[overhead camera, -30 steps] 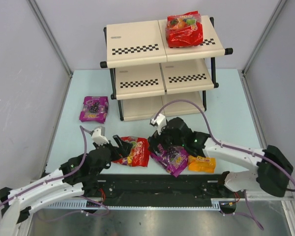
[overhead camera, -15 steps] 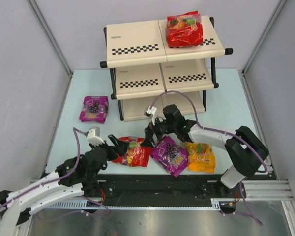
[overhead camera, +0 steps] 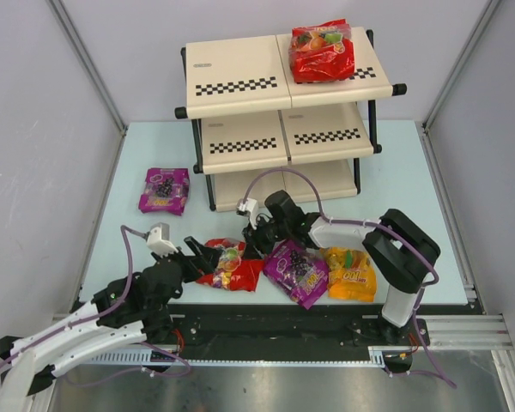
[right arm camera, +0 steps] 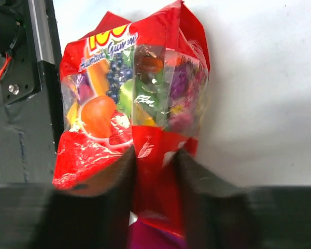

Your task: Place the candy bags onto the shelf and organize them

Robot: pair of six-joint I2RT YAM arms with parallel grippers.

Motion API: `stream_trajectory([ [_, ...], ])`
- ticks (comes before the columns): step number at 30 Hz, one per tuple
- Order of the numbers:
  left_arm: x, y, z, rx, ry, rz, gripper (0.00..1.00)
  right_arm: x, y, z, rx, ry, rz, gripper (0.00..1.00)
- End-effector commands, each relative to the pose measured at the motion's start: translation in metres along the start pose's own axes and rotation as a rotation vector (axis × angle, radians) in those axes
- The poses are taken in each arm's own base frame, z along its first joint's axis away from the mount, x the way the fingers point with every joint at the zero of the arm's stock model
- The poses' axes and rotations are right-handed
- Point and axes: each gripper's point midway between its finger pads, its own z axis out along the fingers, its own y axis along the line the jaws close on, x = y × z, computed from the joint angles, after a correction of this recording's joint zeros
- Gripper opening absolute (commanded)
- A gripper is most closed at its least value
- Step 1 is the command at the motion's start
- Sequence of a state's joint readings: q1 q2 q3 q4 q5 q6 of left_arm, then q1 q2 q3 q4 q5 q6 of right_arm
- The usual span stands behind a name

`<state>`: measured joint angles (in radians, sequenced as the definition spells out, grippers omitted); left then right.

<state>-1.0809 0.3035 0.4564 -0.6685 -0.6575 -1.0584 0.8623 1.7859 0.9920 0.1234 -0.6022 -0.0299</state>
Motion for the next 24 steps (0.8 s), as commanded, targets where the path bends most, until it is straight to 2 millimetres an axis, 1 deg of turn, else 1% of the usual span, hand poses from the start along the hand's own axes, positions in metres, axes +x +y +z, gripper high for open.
stream_trajectory([
  [1,-0.012,-0.006,-0.005,0.015,-0.032,-0.042,1.0,-0.027,0.014,-0.012,0.028,-0.033,-0.047,0.16],
  [2,-0.013,-0.007,-0.006,0.019,-0.034,-0.046,1.0,-0.029,0.018,-0.016,0.035,-0.031,-0.051,0.06],
  [3,-0.014,-0.007,-0.007,0.019,-0.034,-0.046,1.0,-0.04,0.021,-0.024,0.073,-0.056,-0.066,0.0],
  [4,-0.015,-0.007,-0.007,0.019,-0.037,-0.047,1.0,-0.045,0.031,-0.028,0.075,-0.065,-0.081,0.0],
  [5,-0.016,-0.007,-0.008,0.02,-0.04,-0.047,1.0,-0.05,0.037,-0.032,0.082,-0.075,-0.088,0.0],
  [6,-0.018,-0.008,-0.009,0.018,-0.042,-0.046,1.0,-0.058,0.042,-0.045,0.122,-0.09,-0.095,0.0],
  [7,-0.021,-0.008,-0.01,0.017,-0.05,-0.048,1.0,-0.06,0.052,-0.048,0.132,-0.095,-0.105,0.0],
  [8,-0.023,-0.008,-0.011,0.016,-0.055,-0.048,1.0,-0.06,0.057,-0.055,0.154,-0.09,-0.102,0.0],
  [9,-0.027,-0.009,-0.014,0.015,-0.063,-0.049,1.0,-0.068,0.056,-0.064,0.211,-0.115,-0.115,0.0],
  [10,-0.032,-0.008,-0.015,0.01,-0.078,-0.052,1.0,-0.08,0.067,-0.081,0.225,-0.152,-0.134,0.0],
  [11,-0.035,-0.006,-0.017,0.002,-0.088,-0.054,1.0,-0.09,0.082,-0.091,0.224,-0.184,-0.137,0.0],
  [12,-0.04,-0.004,-0.02,-0.011,-0.094,-0.063,1.0,-0.099,0.084,-0.103,0.264,-0.217,-0.142,0.0],
  [13,-0.046,-0.002,-0.023,-0.02,-0.117,-0.075,0.99,-0.114,0.098,-0.125,0.274,-0.267,-0.16,0.0],
  [14,-0.047,0.004,-0.026,-0.041,-0.119,-0.07,1.0,-0.131,0.108,-0.14,0.297,-0.318,-0.174,0.0],
  [15,-0.054,0.003,-0.03,-0.04,-0.132,-0.095,1.0,-0.144,0.117,-0.154,0.306,-0.354,-0.188,0.0],
  [16,-0.057,0.005,-0.033,-0.042,-0.143,-0.104,1.0,-0.154,0.127,-0.173,0.314,-0.392,-0.202,0.0],
  [17,-0.061,0.008,-0.036,-0.046,-0.156,-0.11,1.0,-0.163,0.134,-0.182,0.323,-0.419,-0.213,0.0],
  [18,-0.065,0.008,-0.038,-0.041,-0.166,-0.12,1.0,-0.191,0.144,-0.206,0.349,-0.494,-0.223,0.0],
  [19,-0.067,0.009,-0.04,-0.038,-0.172,-0.126,1.0,-0.197,0.148,-0.216,0.364,-0.507,-0.222,0.0],
  [20,-0.069,0.009,-0.042,-0.027,-0.18,-0.138,1.0,-0.212,0.149,-0.226,0.396,-0.535,-0.242,0.0],
  [21,-0.069,0.009,-0.043,-0.024,-0.181,-0.143,1.0,-0.224,0.155,-0.234,0.4,-0.557,-0.258,0.0],
  [22,-0.069,0.009,-0.043,-0.02,-0.181,-0.146,1.0,-0.253,0.169,-0.261,0.405,-0.633,-0.279,0.0],
  [23,-0.068,0.008,-0.042,-0.013,-0.18,-0.151,1.0,-0.265,0.166,-0.26,0.43,-0.638,-0.283,0.0],
  [24,-0.066,0.008,-0.041,-0.013,-0.173,-0.148,1.0,-0.279,0.169,-0.267,0.445,-0.662,-0.291,0.0],
])
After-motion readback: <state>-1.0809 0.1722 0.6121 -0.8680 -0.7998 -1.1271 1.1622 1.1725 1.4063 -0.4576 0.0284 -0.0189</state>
